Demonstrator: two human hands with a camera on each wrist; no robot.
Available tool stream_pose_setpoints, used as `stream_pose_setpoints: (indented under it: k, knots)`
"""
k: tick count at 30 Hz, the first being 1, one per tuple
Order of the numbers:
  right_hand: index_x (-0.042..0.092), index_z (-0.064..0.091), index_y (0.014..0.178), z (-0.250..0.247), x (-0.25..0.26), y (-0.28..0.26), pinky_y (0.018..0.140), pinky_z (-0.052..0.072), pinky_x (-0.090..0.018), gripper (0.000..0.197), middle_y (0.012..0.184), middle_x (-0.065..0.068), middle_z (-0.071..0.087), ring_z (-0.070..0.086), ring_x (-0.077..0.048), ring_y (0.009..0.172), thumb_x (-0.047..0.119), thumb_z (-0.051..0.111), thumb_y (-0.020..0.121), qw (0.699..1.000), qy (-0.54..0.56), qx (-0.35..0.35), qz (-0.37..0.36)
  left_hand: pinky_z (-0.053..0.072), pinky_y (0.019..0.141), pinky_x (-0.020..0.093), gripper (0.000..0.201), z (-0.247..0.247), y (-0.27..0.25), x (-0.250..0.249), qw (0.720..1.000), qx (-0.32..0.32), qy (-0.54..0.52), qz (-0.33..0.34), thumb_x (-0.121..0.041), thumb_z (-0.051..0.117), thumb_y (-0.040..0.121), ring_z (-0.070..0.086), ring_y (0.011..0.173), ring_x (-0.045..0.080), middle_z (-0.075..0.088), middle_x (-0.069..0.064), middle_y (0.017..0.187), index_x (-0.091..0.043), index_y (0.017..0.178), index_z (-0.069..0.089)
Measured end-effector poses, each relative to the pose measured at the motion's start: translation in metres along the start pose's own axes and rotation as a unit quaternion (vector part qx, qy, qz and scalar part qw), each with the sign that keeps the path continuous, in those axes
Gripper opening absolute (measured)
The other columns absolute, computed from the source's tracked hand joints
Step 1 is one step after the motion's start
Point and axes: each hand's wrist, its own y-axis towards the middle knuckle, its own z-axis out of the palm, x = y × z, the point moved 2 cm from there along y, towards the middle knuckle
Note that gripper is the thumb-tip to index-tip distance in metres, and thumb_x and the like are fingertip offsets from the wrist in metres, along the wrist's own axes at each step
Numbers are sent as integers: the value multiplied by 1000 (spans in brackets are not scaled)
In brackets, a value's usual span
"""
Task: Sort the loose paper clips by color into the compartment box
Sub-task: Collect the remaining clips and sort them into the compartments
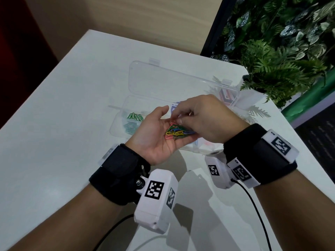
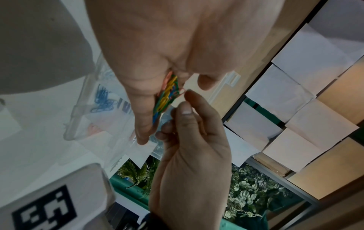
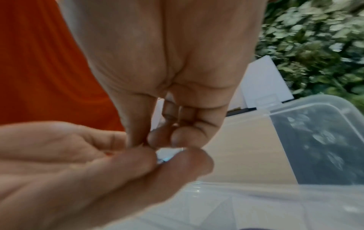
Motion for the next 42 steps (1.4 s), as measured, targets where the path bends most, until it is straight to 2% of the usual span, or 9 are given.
stream_pose_setpoints:
  k: [3, 6, 13, 18, 22, 28, 31, 36, 42]
  knots:
    - [27, 71, 99, 3, 5, 1, 67, 43, -25, 15, 82, 7, 65, 56, -10, 75, 24, 62, 88, 997, -71, 34, -21, 49, 93, 48, 51, -2, 0, 0, 1000, -6, 15, -4, -39, 30, 100, 63, 94, 30, 65, 17, 89, 5, 115, 51]
    - [25, 71, 94, 4, 6, 3, 56, 36, -19, 11, 68, 13, 54, 50, -5, 65, 27, 64, 86, 994, -92, 50, -8, 52, 89, 47, 53, -3, 0, 0, 1000, -14, 26, -7, -40, 31, 100, 64, 89, 30, 64, 18, 88, 7, 107, 54]
    - [26, 68, 84, -2, 9, 10, 53, 35, -21, 1, 66, 12, 56, 51, -1, 60, 26, 68, 83, 987, -98, 130, 16, 50, 90, 50, 64, -2, 1, 2, 999, 4, 17, -28, -43, 29, 99, 52, 118, 46, 49, 35, 131, 13, 125, 45]
    - [21, 65, 75, -9, 6, 11, 48, 39, -13, 9, 60, 7, 60, 51, 2, 47, 23, 72, 80, 994, -25, 103, 29, 48, 93, 47, 63, -3, 0, -1, 999, 11, 31, -25, -43, 29, 99, 58, 103, 48, 60, 32, 112, 13, 113, 54]
    - [17, 68, 75, -11, 1, 10, 61, 50, -29, 10, 63, 1, 65, 56, -10, 54, 23, 73, 80, 995, 26, 84, 37, 51, 89, 45, 66, -3, 0, 0, 999, 6, 33, -22, -41, 33, 98, 61, 98, 49, 64, 32, 99, 13, 87, 71]
    - [10, 68, 77, -13, -6, 8, 63, 53, -33, 11, 60, 0, 63, 58, -14, 52, 19, 72, 81, 995, 66, 55, 44, 53, 87, 44, 61, -2, -1, -1, 999, -9, 26, -18, -41, 33, 98, 61, 100, 48, 61, 35, 107, 14, 110, 57]
    - [14, 69, 77, -12, -6, 7, 62, 51, -31, 9, 59, 2, 63, 56, -9, 51, 21, 71, 81, 997, 50, 40, 46, 53, 88, 43, 60, -1, -2, -1, 999, -11, 26, -19, -41, 34, 98, 62, 99, 48, 62, 34, 104, 13, 109, 58]
    - [25, 72, 83, -8, 3, 3, 55, 42, -13, 4, 69, 11, 67, 57, 4, 56, 23, 70, 82, 998, 7, 46, 29, 52, 89, 45, 58, 0, -2, -1, 1000, -4, 22, -14, -39, 31, 99, 66, 91, 41, 63, 28, 99, 12, 107, 57]
    - [20, 73, 93, 3, 8, 5, 60, 45, -24, 12, 72, 8, 62, 56, -8, 67, 28, 68, 84, 993, -85, 76, 21, 55, 82, 46, 55, -2, -2, -1, 1000, -8, 9, -9, -40, 30, 100, 69, 75, 27, 67, 17, 80, 7, 100, 57]
